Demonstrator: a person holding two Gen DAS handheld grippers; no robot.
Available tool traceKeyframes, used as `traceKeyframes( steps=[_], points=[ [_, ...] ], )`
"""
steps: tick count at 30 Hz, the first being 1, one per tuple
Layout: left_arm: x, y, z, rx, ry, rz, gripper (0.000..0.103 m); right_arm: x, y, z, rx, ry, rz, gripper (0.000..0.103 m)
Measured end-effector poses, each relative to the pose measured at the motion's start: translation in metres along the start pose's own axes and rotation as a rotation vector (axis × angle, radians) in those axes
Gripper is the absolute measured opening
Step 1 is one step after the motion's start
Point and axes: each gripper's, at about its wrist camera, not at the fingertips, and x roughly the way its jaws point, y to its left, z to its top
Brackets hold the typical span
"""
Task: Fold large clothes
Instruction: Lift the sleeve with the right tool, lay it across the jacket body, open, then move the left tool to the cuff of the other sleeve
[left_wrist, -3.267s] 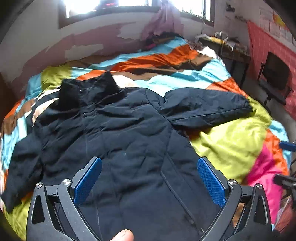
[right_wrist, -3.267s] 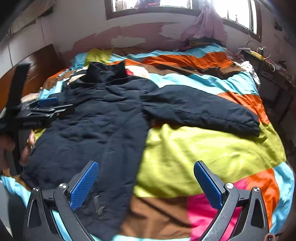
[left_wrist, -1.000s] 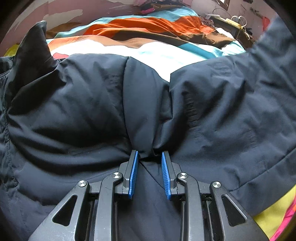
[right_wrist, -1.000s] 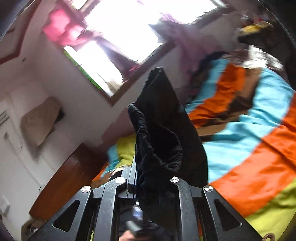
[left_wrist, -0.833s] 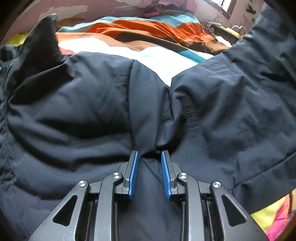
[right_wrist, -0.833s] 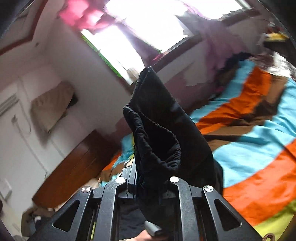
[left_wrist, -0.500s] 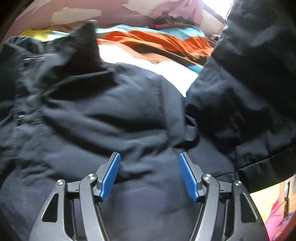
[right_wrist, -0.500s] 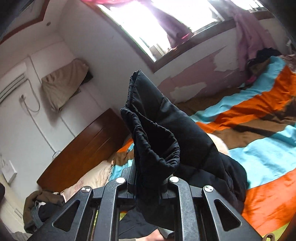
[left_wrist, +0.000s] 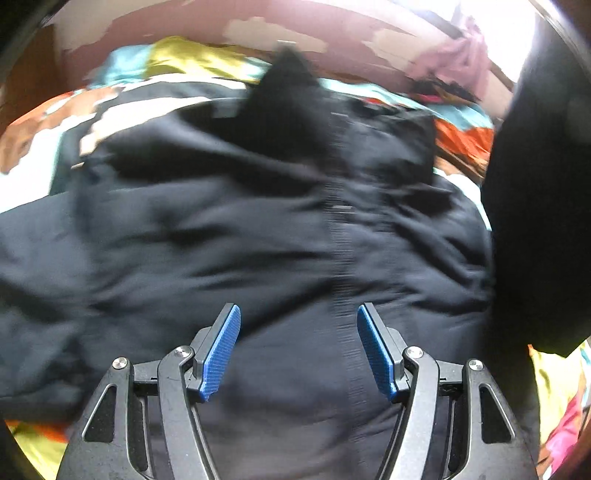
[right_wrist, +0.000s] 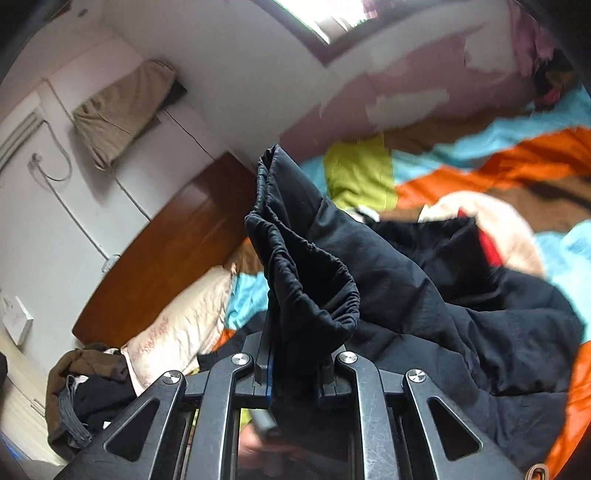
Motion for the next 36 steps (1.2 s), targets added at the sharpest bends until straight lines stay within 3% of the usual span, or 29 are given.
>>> traceKeyframes(
  steps=[3,10,13,14,15,18,20,25,29,32,36],
  points=[
    [-0.016,0.04,-0.007,-0.052,-0.008,0.024,0.06,0.045,-0.007,-0.013,0.023,0.046,-0.017,0.015],
    [-0.037,0.096,-0.025,-0.152,0.004,0.021,0.06,0.13,-0.017,-0.054,0.017,0.186,-0.092,0.021],
    [-0.042,0.111,-0.029,-0.177,0.013,0.017,0.06,0.152,-0.022,-0.07,0.059,0.249,-0.078,0.043],
    [-0.043,0.114,-0.029,-0.187,0.016,0.01,0.06,0.155,-0.022,-0.075,0.062,0.261,-0.08,0.057],
    [-0.044,0.116,-0.03,-0.196,0.019,0.0,0.06,0.154,-0.019,-0.078,0.055,0.261,-0.072,0.062],
    [-0.048,0.113,-0.031,-0.192,0.02,-0.022,0.06,0.134,-0.007,-0.081,0.011,0.261,-0.037,0.066],
    [-0.048,0.106,-0.029,-0.177,0.018,-0.049,0.06,0.112,-0.001,-0.08,-0.051,0.25,-0.058,0.066],
    [-0.039,0.073,-0.023,-0.111,0.024,-0.102,0.06,0.068,-0.008,-0.078,-0.17,0.219,-0.268,0.07],
    [-0.021,0.05,-0.024,-0.037,0.049,-0.04,0.06,0.042,-0.046,-0.084,-0.244,0.188,-0.562,0.068],
    [-0.009,0.044,-0.026,-0.034,0.053,-0.024,0.06,0.046,-0.074,-0.095,-0.242,0.211,-0.643,0.044],
    [0.003,0.049,-0.029,-0.028,0.079,0.005,0.06,0.06,-0.106,-0.11,-0.178,0.199,-0.685,0.044]
  ],
)
